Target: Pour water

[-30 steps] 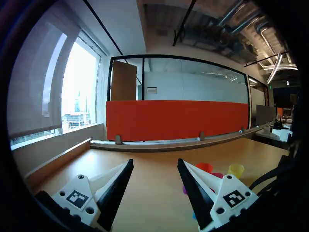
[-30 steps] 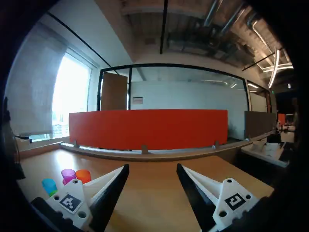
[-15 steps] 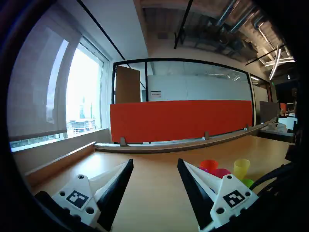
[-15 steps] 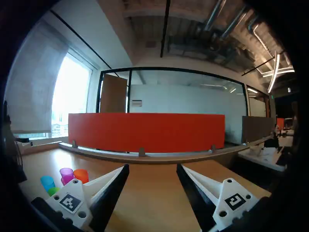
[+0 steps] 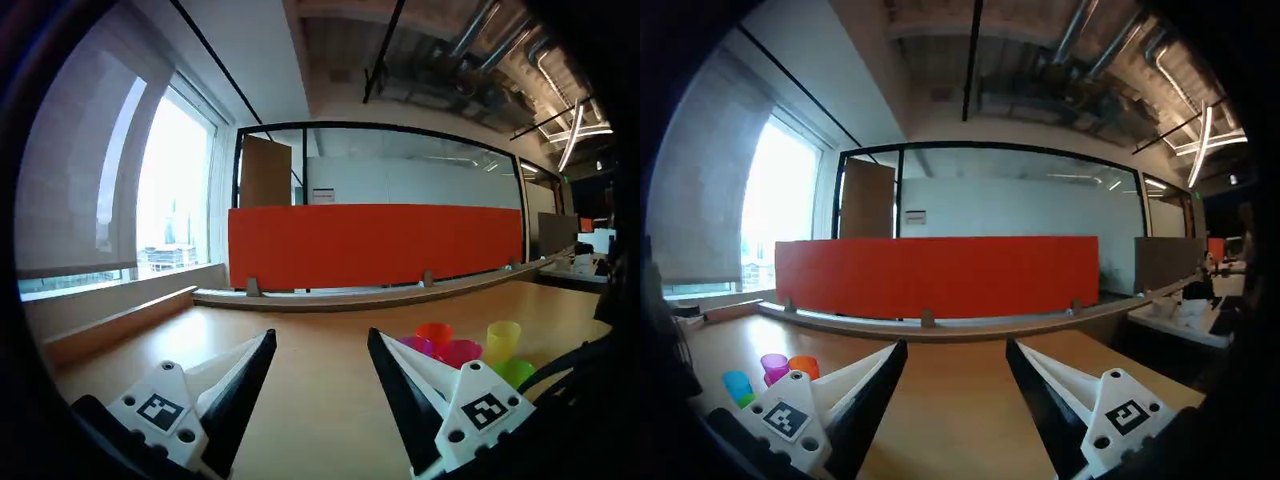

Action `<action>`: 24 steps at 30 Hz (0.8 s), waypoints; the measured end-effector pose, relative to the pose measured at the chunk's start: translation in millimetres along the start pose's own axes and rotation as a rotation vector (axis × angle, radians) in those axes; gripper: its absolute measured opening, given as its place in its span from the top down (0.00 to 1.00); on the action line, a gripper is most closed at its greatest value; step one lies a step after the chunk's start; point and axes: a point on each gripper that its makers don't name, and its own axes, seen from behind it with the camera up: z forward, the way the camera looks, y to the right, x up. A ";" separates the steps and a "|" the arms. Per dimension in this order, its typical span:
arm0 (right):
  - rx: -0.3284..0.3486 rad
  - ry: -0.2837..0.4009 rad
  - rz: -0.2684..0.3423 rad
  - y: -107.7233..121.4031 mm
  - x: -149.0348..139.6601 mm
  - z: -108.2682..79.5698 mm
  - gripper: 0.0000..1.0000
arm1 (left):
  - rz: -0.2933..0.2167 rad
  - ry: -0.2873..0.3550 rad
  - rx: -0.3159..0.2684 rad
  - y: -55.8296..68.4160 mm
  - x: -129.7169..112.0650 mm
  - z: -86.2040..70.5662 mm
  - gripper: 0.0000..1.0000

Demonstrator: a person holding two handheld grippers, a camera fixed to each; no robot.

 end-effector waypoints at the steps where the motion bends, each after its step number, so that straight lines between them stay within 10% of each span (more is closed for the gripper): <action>1: 0.000 -0.001 0.001 -0.7 -0.3 -0.3 0.05 | -0.001 -0.001 0.002 -1.3 -3.2 0.3 0.16; 24: -0.009 -0.015 -0.008 -4.9 -1.1 -1.6 0.05 | -0.014 -0.011 0.007 -5.5 -33.4 6.7 0.16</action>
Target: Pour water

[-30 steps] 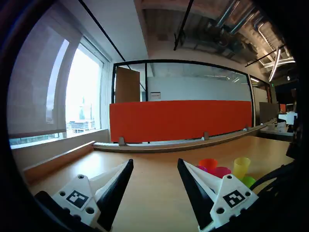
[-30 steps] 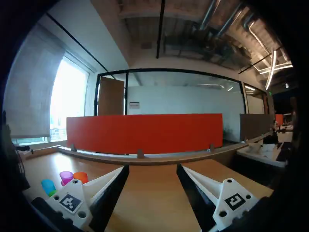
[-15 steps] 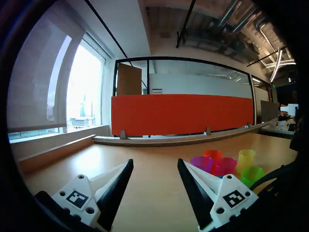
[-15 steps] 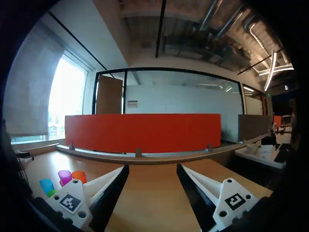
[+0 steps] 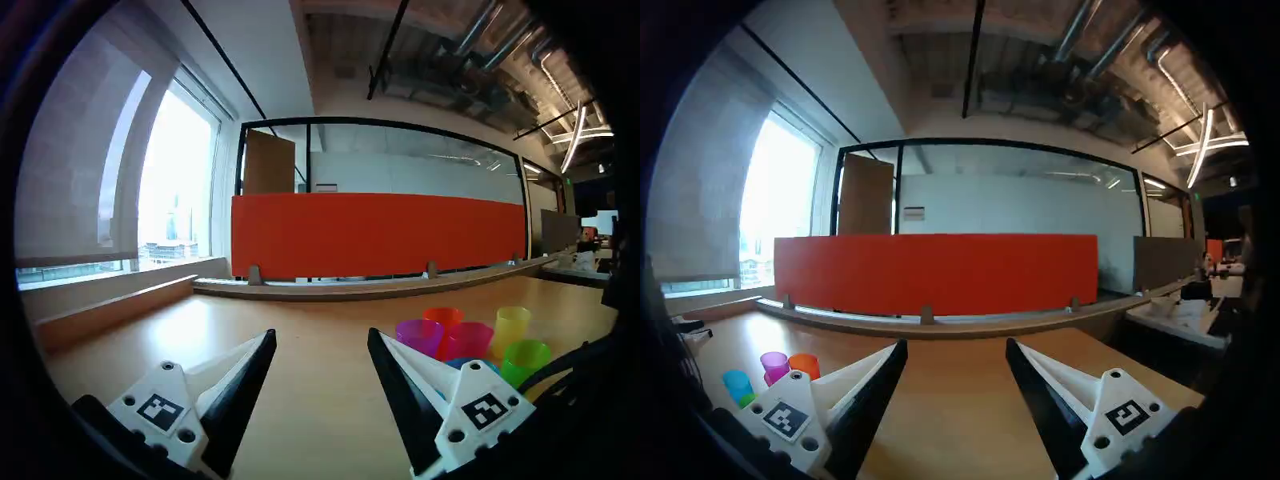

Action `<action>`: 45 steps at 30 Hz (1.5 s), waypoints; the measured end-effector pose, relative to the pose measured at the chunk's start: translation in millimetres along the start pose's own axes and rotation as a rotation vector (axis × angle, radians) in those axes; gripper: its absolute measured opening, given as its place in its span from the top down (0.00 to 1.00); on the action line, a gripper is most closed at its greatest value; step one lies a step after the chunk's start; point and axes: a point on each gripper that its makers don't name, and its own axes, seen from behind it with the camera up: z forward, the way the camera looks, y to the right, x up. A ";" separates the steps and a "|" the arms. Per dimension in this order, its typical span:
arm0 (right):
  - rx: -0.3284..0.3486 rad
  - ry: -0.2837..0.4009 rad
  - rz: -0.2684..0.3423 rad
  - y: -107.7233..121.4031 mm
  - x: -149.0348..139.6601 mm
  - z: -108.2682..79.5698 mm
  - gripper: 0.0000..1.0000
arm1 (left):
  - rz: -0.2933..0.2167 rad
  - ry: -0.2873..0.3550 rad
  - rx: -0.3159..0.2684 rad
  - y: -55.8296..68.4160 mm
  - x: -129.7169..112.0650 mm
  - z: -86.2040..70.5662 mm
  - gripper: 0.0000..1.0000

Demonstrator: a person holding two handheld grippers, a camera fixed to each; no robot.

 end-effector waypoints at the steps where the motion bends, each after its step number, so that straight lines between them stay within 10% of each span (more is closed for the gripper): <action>1: -0.001 0.000 0.001 0.4 0.3 -0.2 0.05 | 0.000 -0.001 0.000 -0.2 -0.4 0.1 0.16; 45: -0.025 0.094 -0.048 8.3 -5.0 -8.7 0.04 | 0.002 -0.022 -0.002 0.2 -5.3 2.6 0.15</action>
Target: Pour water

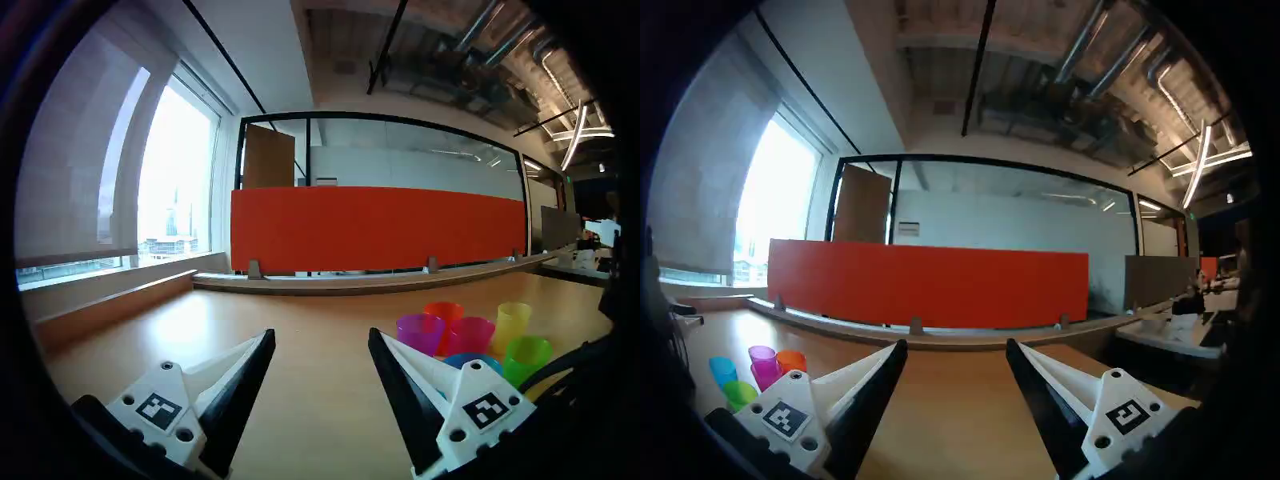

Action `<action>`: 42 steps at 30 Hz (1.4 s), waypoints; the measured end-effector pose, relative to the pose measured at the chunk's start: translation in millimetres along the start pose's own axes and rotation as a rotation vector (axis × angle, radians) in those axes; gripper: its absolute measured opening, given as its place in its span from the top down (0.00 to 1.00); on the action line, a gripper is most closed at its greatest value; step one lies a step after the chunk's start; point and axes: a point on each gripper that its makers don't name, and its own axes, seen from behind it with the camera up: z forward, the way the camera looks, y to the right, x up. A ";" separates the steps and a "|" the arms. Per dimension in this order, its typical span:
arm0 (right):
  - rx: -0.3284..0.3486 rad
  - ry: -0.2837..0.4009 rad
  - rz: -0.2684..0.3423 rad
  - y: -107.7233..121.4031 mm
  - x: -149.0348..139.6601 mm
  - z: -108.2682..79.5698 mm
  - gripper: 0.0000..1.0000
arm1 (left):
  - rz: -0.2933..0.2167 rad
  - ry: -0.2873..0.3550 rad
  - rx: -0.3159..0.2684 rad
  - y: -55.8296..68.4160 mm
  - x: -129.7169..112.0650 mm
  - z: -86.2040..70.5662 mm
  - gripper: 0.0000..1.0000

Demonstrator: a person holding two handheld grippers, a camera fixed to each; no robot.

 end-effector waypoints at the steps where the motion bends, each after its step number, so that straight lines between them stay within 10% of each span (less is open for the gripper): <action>1: 0.003 0.004 0.002 -0.8 -1.7 0.2 0.03 | 0.000 0.000 0.000 0.1 -0.1 0.0 0.15; 42: 0.044 -0.087 0.062 -11.4 -79.1 13.5 0.01 | 0.000 0.000 0.000 -0.2 -0.5 -0.1 0.15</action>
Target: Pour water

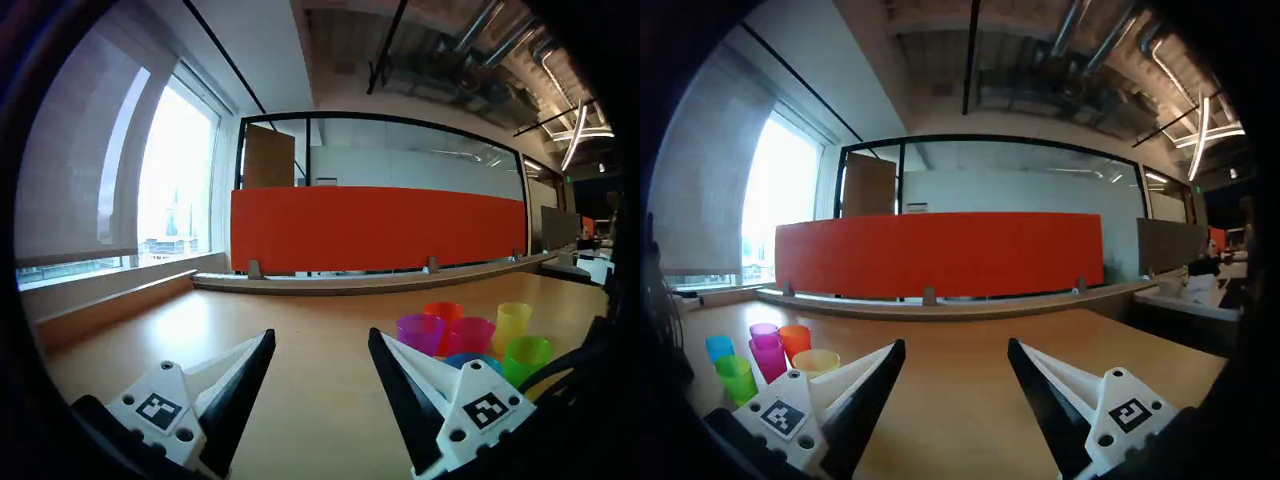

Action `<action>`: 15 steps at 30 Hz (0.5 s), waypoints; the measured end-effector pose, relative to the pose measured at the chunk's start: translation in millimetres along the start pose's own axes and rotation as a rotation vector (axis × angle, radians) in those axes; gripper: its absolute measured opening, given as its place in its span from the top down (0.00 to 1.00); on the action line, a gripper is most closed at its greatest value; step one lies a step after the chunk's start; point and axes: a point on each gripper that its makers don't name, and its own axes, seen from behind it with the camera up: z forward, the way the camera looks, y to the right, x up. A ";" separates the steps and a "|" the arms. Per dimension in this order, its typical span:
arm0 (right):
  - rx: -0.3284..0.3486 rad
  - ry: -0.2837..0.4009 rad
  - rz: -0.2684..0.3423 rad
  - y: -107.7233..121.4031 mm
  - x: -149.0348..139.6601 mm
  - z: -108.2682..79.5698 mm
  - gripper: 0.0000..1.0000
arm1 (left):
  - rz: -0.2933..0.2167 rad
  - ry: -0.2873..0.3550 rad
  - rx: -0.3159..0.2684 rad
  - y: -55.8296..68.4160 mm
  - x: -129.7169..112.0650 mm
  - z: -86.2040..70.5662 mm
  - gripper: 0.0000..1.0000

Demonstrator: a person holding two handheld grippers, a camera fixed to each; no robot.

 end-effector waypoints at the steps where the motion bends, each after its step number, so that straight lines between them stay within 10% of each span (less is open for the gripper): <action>1: 0.000 -0.002 -0.002 -0.5 -0.5 0.2 0.01 | 0.000 0.000 0.000 0.0 0.0 0.0 0.15; 15: -0.006 -0.021 -0.013 0.1 -10.0 2.1 0.01 | 0.000 0.000 0.000 -0.2 -0.4 0.0 0.14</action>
